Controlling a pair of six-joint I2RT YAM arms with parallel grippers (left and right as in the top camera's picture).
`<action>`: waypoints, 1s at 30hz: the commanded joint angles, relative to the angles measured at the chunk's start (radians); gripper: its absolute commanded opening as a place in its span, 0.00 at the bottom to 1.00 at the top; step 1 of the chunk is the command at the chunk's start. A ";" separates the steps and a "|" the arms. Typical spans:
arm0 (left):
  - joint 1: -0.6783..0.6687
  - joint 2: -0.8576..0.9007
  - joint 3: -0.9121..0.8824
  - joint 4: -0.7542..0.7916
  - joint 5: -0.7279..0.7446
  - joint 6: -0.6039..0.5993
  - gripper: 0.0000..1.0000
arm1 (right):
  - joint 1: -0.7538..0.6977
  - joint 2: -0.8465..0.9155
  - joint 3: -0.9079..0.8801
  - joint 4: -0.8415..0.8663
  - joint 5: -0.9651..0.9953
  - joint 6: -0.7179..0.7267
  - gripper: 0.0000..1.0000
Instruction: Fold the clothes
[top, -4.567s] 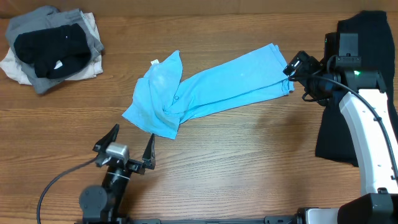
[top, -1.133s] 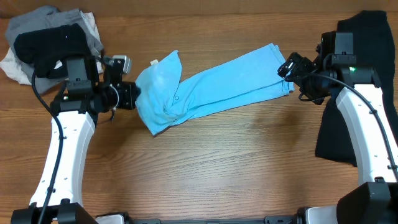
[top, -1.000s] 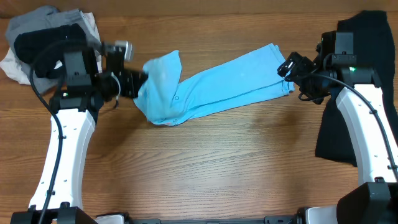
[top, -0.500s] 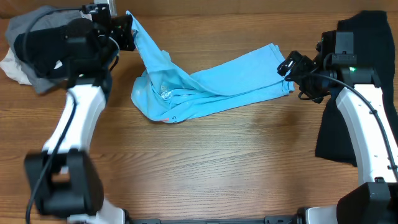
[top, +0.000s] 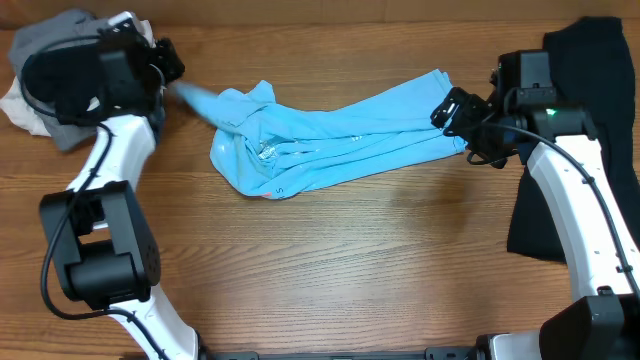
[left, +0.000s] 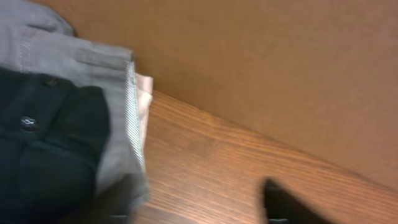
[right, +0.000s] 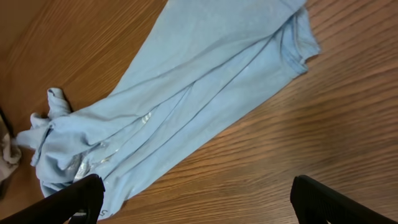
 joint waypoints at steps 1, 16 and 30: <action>0.011 -0.019 0.078 -0.090 0.158 0.068 1.00 | 0.025 0.002 -0.019 0.013 0.021 -0.003 1.00; -0.010 -0.113 0.179 -0.933 0.375 0.148 1.00 | 0.015 0.164 -0.084 0.222 0.178 -0.003 0.91; -0.133 -0.112 0.160 -1.041 0.374 0.232 1.00 | -0.031 0.371 -0.084 0.393 0.182 -0.045 0.72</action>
